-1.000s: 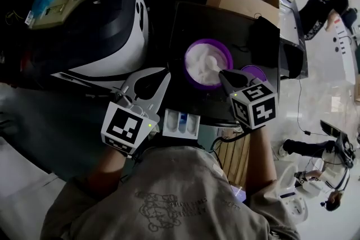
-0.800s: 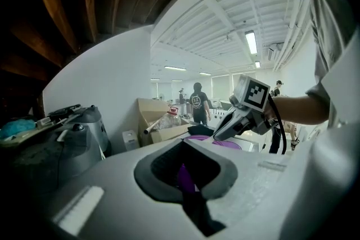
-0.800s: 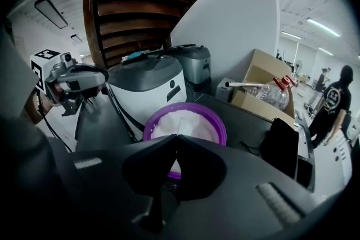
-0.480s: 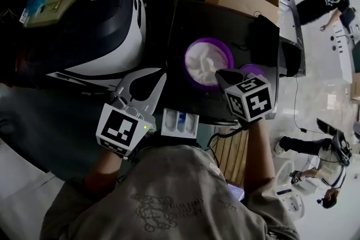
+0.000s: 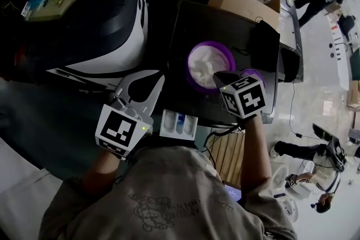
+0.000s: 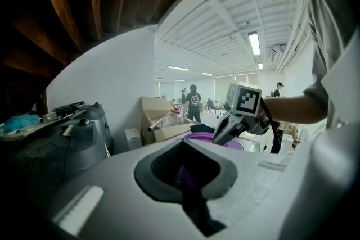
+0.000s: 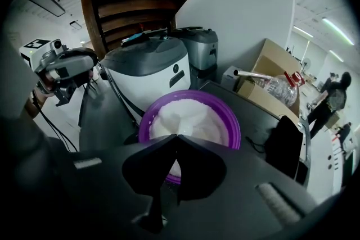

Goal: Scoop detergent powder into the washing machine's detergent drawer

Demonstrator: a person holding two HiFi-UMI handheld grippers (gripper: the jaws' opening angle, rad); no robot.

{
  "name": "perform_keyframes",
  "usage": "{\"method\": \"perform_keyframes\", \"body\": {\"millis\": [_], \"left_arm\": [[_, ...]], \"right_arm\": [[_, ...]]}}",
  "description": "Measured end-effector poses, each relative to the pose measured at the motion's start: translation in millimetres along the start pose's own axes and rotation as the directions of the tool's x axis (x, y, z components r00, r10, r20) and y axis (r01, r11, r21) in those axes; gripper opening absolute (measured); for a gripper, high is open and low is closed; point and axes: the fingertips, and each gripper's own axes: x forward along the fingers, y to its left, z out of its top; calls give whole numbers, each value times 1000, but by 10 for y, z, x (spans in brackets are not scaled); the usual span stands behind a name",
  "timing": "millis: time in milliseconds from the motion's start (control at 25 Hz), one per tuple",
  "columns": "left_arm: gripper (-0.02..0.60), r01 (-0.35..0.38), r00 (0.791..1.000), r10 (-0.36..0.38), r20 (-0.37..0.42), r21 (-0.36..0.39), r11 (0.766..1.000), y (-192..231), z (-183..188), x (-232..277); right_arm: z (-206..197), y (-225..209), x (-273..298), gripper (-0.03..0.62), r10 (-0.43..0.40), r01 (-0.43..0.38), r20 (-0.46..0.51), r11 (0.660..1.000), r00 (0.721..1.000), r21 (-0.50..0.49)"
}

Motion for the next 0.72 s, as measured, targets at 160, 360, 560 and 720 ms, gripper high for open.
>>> {"method": "perform_keyframes", "body": {"millis": [160,360,560,720], "left_arm": [[0,3,1000,-3,-9,-3,1000,-12,-34,-2],[0,5,1000,-5,-11,1,1000,-8,-32,-7],[0,7,1000,-7,-16,0,1000,-11,-40,-10],[0,10,1000,-10,-19,-1,1000,-13,-56,-14]], "right_arm": [[9,22,18,31,36,-36,2,999,999,19],[24,129,55,31,97,-97,10,994,995,44],[42,162,69,31,126,-128,25,989,992,69],[48,184,80,31,160,-165,54,979,986,117]]}}
